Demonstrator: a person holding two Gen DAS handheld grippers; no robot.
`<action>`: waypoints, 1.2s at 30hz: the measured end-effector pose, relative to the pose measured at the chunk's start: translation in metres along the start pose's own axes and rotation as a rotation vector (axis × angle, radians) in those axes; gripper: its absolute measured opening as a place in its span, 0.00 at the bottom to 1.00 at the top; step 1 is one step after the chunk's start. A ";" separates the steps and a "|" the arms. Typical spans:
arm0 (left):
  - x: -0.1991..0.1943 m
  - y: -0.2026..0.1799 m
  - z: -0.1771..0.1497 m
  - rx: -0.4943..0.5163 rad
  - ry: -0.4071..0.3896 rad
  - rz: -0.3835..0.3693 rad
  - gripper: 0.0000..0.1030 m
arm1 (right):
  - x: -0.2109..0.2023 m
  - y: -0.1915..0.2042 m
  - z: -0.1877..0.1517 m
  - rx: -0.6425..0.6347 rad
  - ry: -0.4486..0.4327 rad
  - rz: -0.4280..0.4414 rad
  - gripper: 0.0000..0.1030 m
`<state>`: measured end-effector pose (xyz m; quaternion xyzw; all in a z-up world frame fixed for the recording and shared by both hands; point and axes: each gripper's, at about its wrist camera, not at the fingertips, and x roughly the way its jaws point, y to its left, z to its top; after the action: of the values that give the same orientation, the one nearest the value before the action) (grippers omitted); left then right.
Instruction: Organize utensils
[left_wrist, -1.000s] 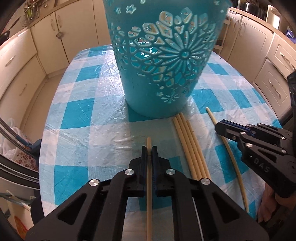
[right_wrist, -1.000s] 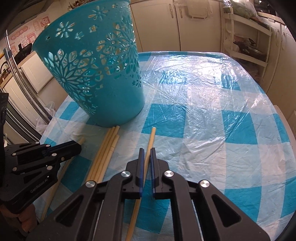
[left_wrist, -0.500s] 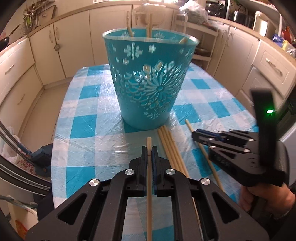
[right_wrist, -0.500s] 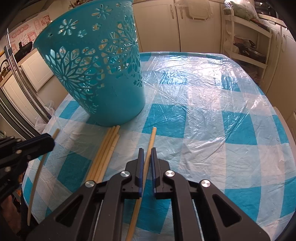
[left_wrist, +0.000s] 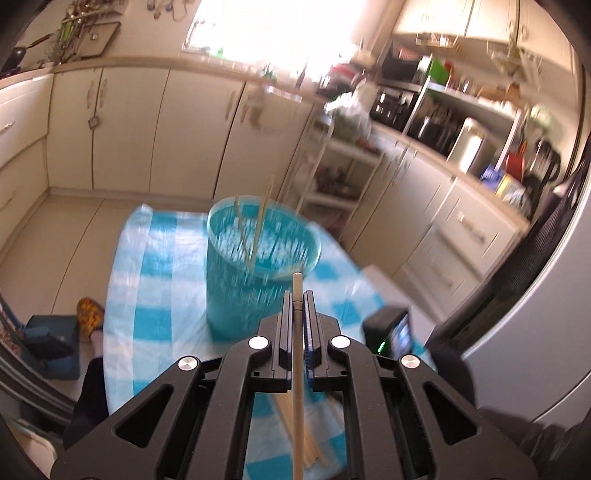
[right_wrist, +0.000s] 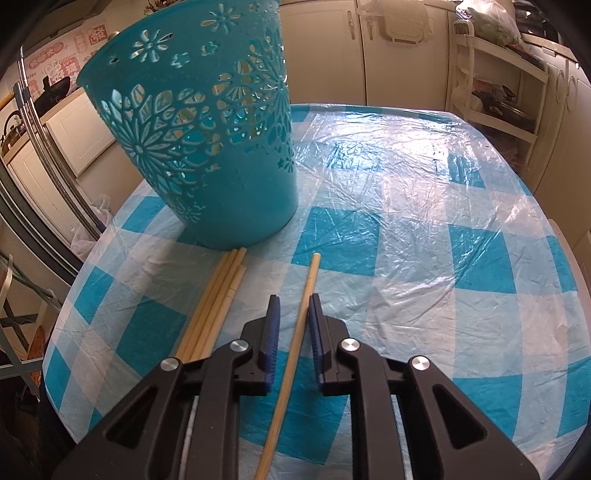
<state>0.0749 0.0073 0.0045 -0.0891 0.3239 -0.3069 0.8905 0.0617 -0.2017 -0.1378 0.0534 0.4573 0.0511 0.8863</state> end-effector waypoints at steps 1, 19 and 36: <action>-0.002 -0.002 0.007 0.002 -0.020 -0.001 0.05 | 0.000 -0.001 0.000 0.002 0.000 0.002 0.16; 0.059 0.003 0.131 -0.034 -0.416 0.203 0.05 | -0.002 -0.023 -0.001 0.074 -0.001 0.092 0.16; 0.107 0.023 0.092 -0.001 -0.243 0.251 0.06 | -0.002 -0.020 -0.001 0.062 -0.002 0.109 0.23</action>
<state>0.2086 -0.0426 0.0118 -0.0847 0.2228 -0.1800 0.9544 0.0608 -0.2214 -0.1395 0.1058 0.4542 0.0851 0.8805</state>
